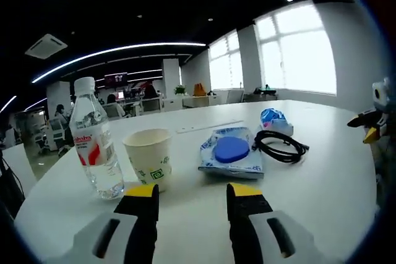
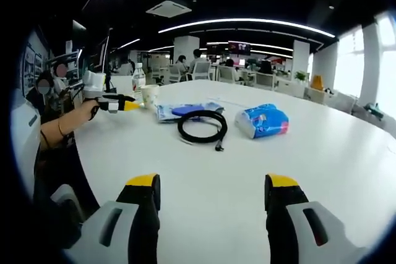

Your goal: Arrange the tabletop items into an orderly group along one side of the table until the central work area is clear of visible clutter.

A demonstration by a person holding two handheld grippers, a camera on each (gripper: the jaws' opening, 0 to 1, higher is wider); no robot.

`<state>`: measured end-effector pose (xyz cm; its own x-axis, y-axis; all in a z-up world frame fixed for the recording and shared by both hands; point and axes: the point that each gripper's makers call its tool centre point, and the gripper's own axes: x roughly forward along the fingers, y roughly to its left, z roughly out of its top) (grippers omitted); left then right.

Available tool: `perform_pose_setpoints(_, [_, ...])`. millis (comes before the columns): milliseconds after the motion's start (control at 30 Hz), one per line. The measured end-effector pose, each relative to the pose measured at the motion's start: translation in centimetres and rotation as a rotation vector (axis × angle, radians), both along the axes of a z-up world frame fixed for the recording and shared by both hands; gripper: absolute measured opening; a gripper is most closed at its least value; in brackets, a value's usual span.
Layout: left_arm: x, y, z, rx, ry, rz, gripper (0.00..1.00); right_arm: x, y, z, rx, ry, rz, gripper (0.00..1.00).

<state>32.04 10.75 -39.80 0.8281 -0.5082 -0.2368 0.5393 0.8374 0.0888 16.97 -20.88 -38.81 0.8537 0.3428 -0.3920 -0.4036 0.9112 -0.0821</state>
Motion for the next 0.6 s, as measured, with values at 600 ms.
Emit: perform_pose_setpoints(600, [-1.6,-3.8,0.8,0.034,-0.060,-0.092,0.42,1.5,0.6,0.9,-0.040,-0.027,0.056,0.67])
